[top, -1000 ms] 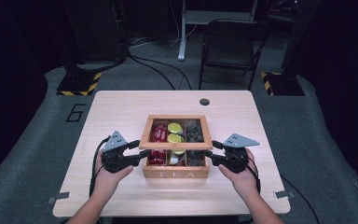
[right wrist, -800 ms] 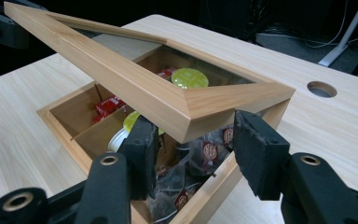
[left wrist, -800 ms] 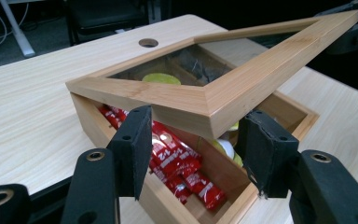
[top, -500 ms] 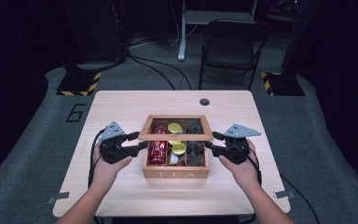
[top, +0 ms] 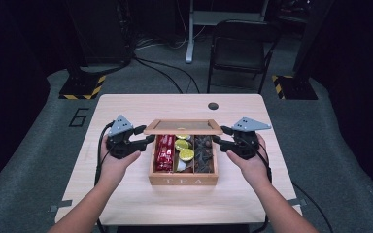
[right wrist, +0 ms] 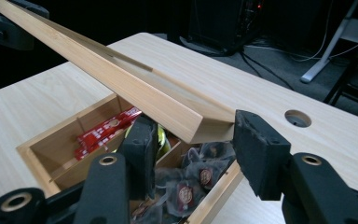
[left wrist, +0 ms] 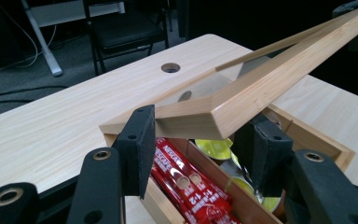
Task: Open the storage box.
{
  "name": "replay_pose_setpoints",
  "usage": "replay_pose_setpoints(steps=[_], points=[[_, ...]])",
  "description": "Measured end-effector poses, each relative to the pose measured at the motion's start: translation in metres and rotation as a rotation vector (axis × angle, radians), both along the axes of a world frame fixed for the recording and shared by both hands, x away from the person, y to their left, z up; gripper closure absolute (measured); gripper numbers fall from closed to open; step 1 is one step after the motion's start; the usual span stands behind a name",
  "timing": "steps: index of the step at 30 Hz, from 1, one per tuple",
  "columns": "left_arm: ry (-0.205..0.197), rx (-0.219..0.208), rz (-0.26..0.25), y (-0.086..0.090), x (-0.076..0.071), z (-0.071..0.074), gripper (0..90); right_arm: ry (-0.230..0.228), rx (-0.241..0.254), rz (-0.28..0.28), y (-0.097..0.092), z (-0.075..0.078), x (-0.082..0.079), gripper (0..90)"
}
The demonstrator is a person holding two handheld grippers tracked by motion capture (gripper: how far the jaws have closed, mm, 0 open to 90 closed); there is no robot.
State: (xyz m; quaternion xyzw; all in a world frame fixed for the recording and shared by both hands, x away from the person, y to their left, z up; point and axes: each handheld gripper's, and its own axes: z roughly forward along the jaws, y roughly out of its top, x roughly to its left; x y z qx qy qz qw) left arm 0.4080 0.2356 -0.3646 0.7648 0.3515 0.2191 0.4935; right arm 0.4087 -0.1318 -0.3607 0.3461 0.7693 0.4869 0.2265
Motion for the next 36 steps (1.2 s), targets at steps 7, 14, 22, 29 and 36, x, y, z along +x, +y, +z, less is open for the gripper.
replay_pose_setpoints(steps=[7, 14, 22, 29, 36], points=[[-0.014, -0.016, 0.025, 0.000, 0.010, 0.002, 53.3, -0.005, 0.019, -0.012, 0.001, 0.007, 0.009, 50.6], [-0.038, -0.008, 0.039, -0.001, 0.018, 0.003, 54.8, -0.027, -0.007, -0.019, 0.003, 0.010, 0.016, 52.0], [-0.055, 0.011, 0.047, -0.003, 0.022, 0.006, 56.7, -0.031, -0.015, -0.042, 0.006, 0.010, 0.025, 53.9], [-0.047, 0.015, 0.051, -0.002, 0.027, 0.009, 58.6, -0.050, -0.030, -0.046, 0.008, 0.012, 0.033, 54.7], [-0.034, 0.024, 0.058, -0.003, 0.033, 0.014, 59.7, -0.052, -0.040, -0.050, 0.008, 0.013, 0.038, 56.6]])
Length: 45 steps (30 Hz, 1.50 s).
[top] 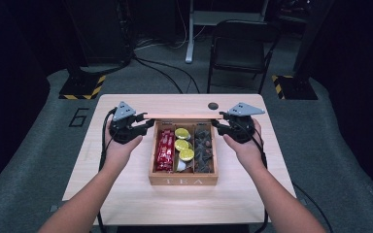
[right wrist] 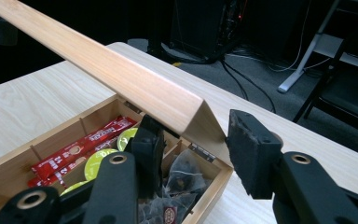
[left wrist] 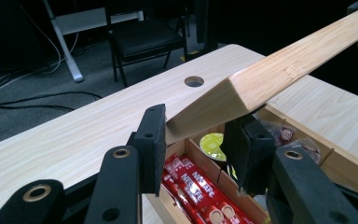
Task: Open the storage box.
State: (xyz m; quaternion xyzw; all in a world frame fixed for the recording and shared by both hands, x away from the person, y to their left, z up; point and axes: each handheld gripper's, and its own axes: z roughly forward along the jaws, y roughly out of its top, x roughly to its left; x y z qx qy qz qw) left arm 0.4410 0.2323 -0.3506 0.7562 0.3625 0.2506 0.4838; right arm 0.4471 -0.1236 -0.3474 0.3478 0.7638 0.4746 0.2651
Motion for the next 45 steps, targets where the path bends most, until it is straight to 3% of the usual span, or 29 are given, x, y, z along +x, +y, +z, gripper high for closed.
replay_pose_setpoints(steps=[11, 20, 27, 33, 37, 45], points=[[-0.007, 0.009, 0.029, -0.003, 0.010, -0.001, 61.1, 0.000, 0.002, -0.015, 0.001, 0.006, 0.008, 58.8], [-0.006, 0.056, 0.069, -0.013, 0.022, -0.010, 58.6, 0.003, 0.020, -0.027, 0.001, 0.007, 0.011, 59.1], [-0.002, 0.072, 0.098, -0.015, 0.028, -0.013, 61.5, -0.003, 0.034, -0.036, 0.001, 0.007, 0.015, 59.3], [-0.007, 0.046, 0.110, -0.015, 0.030, -0.014, 62.7, 0.007, 0.047, -0.044, 0.001, 0.008, 0.018, 59.0], [-0.005, 0.041, 0.111, -0.015, 0.031, -0.014, 62.9, -0.009, 0.028, -0.062, 0.004, 0.007, 0.018, 56.6], [-0.003, 0.038, 0.111, -0.014, 0.032, -0.014, 62.9, 0.011, 0.029, -0.089, 0.002, -0.005, 0.024, 54.0]])
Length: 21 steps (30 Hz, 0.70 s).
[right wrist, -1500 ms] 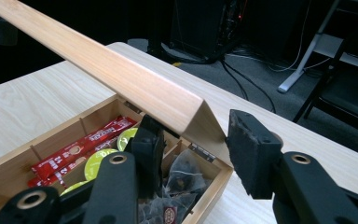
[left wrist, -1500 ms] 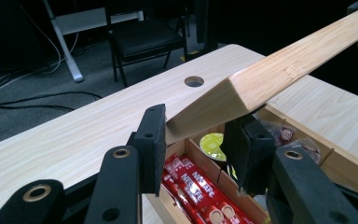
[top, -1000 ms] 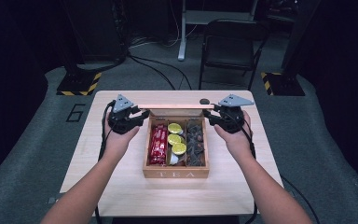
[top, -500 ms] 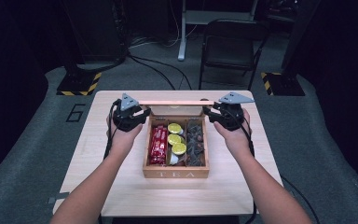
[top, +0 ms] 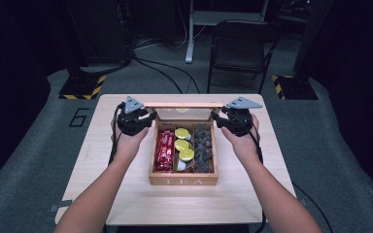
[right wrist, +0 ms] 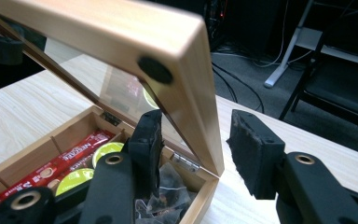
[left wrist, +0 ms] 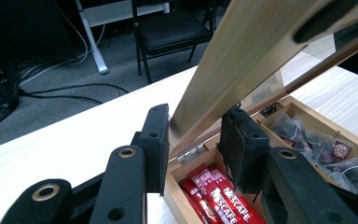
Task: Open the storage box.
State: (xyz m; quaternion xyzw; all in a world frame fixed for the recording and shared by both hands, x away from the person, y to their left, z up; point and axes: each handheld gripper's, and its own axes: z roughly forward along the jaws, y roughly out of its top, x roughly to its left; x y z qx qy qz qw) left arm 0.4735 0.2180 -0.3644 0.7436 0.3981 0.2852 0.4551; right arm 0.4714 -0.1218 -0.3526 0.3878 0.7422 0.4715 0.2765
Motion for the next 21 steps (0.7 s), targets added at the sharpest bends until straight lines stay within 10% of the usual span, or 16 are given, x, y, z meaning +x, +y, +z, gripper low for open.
replay_pose_setpoints(steps=[21], points=[[0.050, -0.042, 0.011, 0.002, 0.016, 0.008, 63.2, 0.050, -0.020, -0.031, 0.005, -0.023, 0.022, 53.4]])
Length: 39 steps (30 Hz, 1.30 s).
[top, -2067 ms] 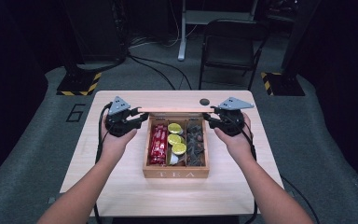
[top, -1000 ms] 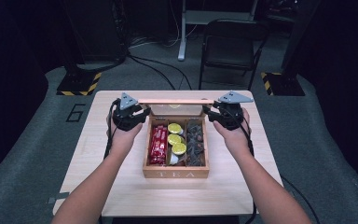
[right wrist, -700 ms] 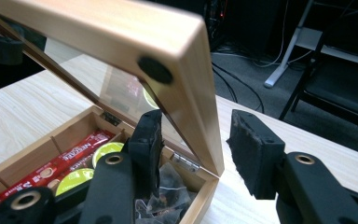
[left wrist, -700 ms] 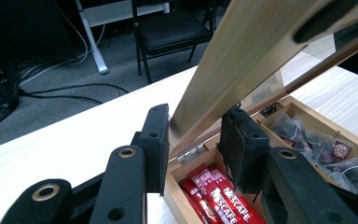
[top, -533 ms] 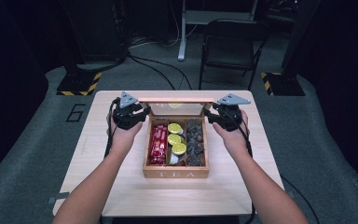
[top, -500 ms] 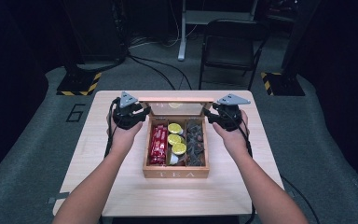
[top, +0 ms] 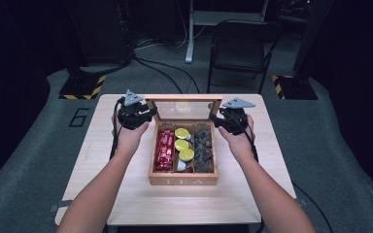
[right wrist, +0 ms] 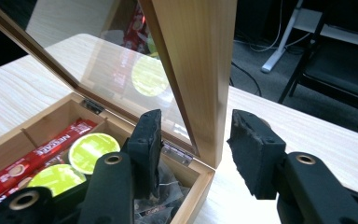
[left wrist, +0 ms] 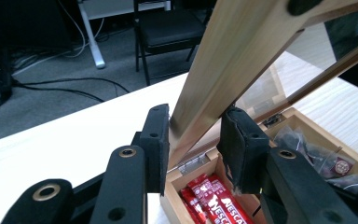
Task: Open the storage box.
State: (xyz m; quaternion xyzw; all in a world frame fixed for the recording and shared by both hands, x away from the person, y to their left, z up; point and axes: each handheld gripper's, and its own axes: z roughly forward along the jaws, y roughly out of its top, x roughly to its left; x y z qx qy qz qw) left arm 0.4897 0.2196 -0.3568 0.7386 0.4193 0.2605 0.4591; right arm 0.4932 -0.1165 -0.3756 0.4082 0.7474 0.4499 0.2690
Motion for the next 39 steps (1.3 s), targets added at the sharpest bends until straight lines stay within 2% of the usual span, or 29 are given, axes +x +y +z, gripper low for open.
replay_pose_setpoints(steps=[10, 21, 24, 26, 35, 39], points=[[0.002, -0.026, 0.013, 0.000, 0.006, 0.001, 63.2, 0.015, -0.015, -0.017, 0.003, -0.011, 0.010, 53.1], [-0.001, -0.031, 0.024, -0.001, 0.011, 0.001, 63.4, 0.027, -0.044, -0.015, 0.006, -0.022, 0.020, 53.1], [-0.003, -0.030, 0.033, -0.002, 0.012, 0.000, 63.5, 0.053, -0.032, -0.023, 0.009, -0.027, 0.024, 52.5], [-0.004, -0.030, 0.033, -0.002, 0.012, 0.001, 63.5, 0.056, -0.034, -0.025, 0.009, -0.029, 0.025, 51.7], [-0.009, -0.039, 0.050, -0.003, 0.014, -0.001, 63.7, 0.052, -0.052, -0.040, 0.010, -0.033, 0.031, 52.7], [-0.009, -0.040, 0.048, -0.003, 0.015, -0.001, 63.8, 0.073, -0.048, -0.048, 0.011, -0.036, 0.035, 54.9]])
